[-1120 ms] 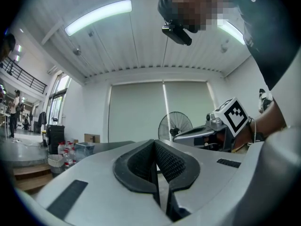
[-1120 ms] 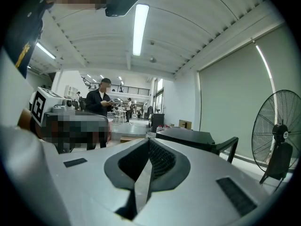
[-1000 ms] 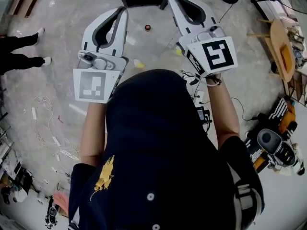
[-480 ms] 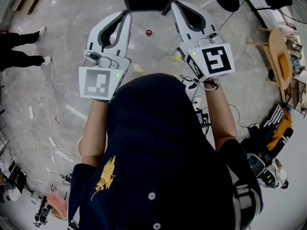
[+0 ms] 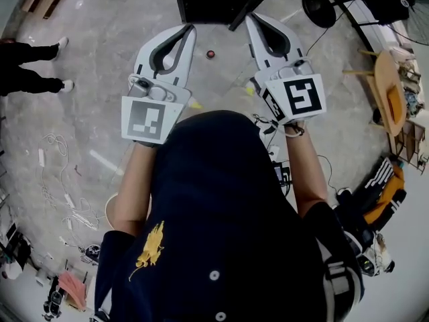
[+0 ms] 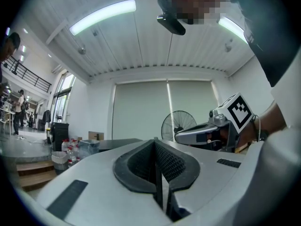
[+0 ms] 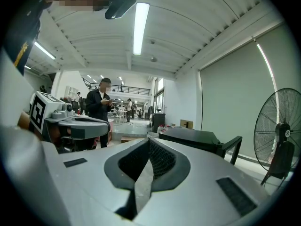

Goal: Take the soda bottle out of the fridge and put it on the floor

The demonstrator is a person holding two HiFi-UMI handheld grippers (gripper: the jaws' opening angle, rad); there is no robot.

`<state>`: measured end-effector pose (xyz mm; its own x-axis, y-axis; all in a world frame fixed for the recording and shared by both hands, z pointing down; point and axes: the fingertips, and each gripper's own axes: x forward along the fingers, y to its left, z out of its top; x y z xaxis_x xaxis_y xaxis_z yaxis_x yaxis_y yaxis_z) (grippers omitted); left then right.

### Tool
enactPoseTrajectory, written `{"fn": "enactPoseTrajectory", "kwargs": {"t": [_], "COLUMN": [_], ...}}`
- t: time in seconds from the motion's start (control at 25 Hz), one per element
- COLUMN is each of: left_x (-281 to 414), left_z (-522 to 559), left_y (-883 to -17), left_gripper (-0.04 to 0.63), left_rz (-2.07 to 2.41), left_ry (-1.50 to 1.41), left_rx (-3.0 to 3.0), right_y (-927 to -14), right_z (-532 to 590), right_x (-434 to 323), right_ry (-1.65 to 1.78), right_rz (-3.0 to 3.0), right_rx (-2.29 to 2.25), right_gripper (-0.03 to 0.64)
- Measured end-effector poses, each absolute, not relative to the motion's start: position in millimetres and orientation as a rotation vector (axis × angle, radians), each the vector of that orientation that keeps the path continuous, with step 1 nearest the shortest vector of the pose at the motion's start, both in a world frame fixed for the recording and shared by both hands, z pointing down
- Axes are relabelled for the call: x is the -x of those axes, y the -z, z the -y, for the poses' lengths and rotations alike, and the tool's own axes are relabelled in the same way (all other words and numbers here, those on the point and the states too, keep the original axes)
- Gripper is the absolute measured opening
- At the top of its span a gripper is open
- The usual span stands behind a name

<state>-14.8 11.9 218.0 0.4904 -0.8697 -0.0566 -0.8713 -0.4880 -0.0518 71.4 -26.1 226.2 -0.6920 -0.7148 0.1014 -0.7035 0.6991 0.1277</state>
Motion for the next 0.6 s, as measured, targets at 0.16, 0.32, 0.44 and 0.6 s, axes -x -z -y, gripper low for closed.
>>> {"fn": "enactPoseTrajectory", "kwargs": {"t": [0.16, 0.32, 0.44, 0.6], "left_x": [15.9, 12.8, 10.8, 12.9], "left_z": [-12.9, -16.0, -17.0, -15.4], "left_y": [-220.3, -218.8, -221.5, -224.9], "left_gripper": [0.018, 0.018, 0.018, 0.018], "left_rz": [-1.551, -1.555, -1.553, -1.549], "left_ry": [-0.032, -0.036, -0.031, -0.023], "left_rx": [2.655, 2.647, 2.645, 2.646], "right_y": [-228.1, -226.7, -227.8, -228.4], "right_z": [24.5, 20.6, 17.7, 17.3], "right_x": [-69.9, -73.1, -77.2, -74.9], "right_ry": [0.108, 0.113, 0.11, 0.105], "right_rz": [2.758, 2.76, 2.758, 2.754], "right_rx": [-1.161, -1.156, -1.16, -1.161], "right_gripper": [-0.003, -0.003, -0.003, -0.003]}}
